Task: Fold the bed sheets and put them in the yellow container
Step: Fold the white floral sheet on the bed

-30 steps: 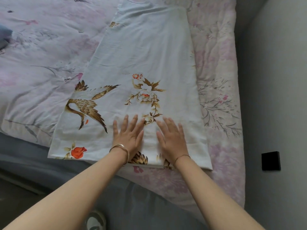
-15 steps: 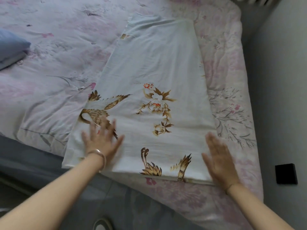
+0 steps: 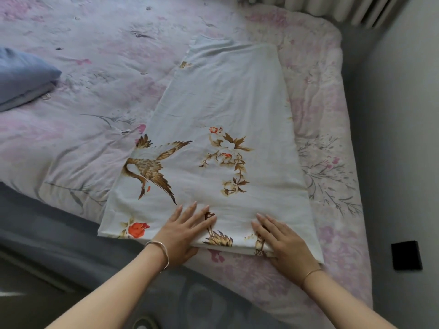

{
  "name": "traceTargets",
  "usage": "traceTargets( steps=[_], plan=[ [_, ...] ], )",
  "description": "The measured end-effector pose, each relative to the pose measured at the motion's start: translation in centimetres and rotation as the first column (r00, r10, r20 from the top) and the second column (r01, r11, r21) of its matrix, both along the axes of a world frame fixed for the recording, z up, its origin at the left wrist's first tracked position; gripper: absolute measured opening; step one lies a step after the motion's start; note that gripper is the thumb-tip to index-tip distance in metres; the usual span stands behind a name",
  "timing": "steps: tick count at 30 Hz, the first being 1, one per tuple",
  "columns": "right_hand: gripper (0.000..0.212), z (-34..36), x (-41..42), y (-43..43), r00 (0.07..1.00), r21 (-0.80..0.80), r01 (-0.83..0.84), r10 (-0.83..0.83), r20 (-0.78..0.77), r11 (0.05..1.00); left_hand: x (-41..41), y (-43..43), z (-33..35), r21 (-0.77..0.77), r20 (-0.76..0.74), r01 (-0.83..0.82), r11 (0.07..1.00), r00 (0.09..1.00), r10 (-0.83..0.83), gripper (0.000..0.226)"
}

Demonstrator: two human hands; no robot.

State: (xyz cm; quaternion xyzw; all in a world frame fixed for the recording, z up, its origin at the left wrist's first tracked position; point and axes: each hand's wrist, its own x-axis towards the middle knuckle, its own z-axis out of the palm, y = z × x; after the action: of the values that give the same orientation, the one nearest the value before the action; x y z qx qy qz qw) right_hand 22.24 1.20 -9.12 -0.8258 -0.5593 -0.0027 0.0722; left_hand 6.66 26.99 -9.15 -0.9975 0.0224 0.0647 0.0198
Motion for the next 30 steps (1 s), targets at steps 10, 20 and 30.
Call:
traceTargets(
  steps=[10,20,30],
  plan=[
    [0.021,9.9,5.4,1.4,0.748,-0.144,0.230,-0.269,-0.607,0.963,-0.9,4.3,9.2,-0.432,0.028,-0.462,0.775,0.852,0.523,0.022],
    [0.040,31.2,5.5,0.3,0.688,-0.472,0.063,-0.381,-0.618,0.879,1.3,6.0,28.8,-0.404,-0.346,-0.436,0.804,0.887,0.307,0.030],
    [0.034,45.5,3.8,-0.1,0.577,-0.635,-0.090,-0.480,-0.661,0.767,-0.8,5.2,43.5,-0.269,-0.694,-0.543,0.795,0.682,0.231,0.025]
  ],
)
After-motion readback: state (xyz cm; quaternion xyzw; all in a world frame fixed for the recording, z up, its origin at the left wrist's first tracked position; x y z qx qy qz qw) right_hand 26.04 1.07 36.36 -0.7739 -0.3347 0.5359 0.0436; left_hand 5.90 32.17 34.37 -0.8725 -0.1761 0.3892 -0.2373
